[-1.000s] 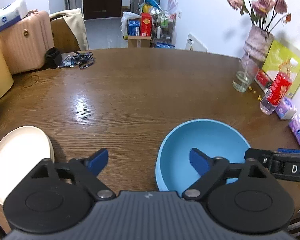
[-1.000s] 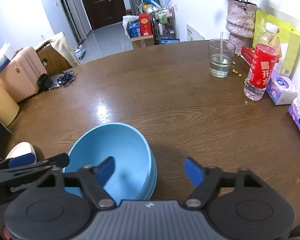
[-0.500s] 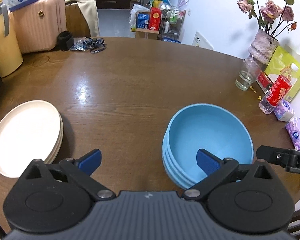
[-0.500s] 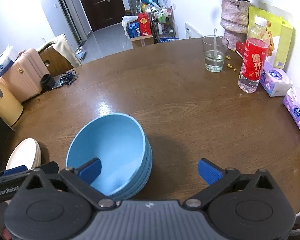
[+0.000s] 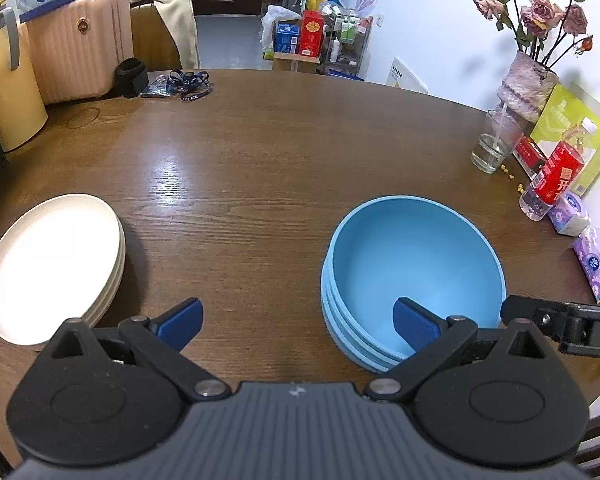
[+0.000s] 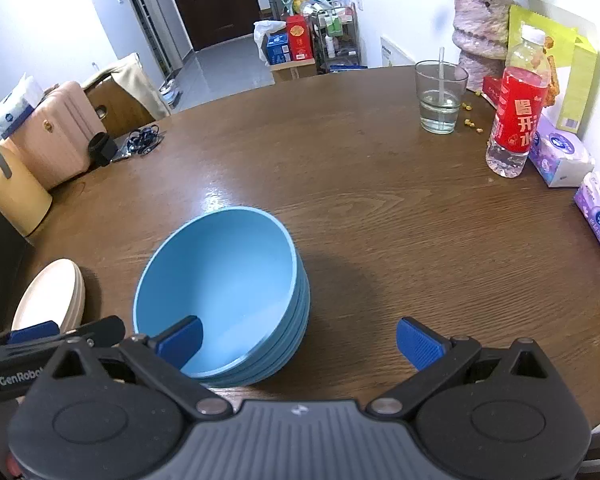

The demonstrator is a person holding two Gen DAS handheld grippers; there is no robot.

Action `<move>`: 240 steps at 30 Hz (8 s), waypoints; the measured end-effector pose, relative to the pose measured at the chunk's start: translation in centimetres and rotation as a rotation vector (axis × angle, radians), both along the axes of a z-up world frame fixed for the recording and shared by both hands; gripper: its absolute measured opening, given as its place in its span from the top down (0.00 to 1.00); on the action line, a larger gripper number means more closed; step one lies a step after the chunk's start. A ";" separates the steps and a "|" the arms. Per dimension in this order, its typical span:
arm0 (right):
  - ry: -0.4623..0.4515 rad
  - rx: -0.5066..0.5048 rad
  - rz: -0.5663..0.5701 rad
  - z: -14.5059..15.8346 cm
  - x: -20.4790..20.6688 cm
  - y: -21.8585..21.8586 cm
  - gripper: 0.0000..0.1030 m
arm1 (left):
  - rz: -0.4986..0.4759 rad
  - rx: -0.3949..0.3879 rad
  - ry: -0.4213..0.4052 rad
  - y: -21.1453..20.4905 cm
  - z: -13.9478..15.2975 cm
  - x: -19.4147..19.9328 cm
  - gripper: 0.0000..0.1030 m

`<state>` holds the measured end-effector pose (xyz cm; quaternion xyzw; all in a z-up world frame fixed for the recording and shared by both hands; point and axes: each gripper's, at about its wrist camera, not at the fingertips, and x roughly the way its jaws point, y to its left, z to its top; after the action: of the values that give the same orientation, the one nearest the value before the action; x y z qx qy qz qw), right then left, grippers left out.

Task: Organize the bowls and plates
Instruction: 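Reposition both open tools down around the rim of the bowl stack, then close both tools on opposite rims of the three-bowl stack, then carry the bowl stack with both tools over the cream plate stack, then lower the bowl stack onto the cream plates with both tools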

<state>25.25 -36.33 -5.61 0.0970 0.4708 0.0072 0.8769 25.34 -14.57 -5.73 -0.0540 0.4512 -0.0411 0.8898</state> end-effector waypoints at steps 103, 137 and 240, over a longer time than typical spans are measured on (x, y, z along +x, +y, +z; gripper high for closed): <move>0.244 0.388 0.074 -10.7 8.0 -4.1 0.57 | 0.078 -0.327 0.312 -1.9 -8.9 8.0 0.49; 0.188 0.374 0.156 -7.4 6.1 0.7 0.57 | 0.132 -0.339 0.232 3.4 -5.7 4.7 0.49; 0.254 0.425 0.220 -8.9 11.6 29.1 0.57 | 0.217 -0.281 0.267 31.2 -5.0 6.0 0.51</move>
<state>36.86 -7.18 -14.48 0.2274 0.5726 0.1887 0.7647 31.39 16.66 -10.78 -0.2307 0.5464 -0.0003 0.8051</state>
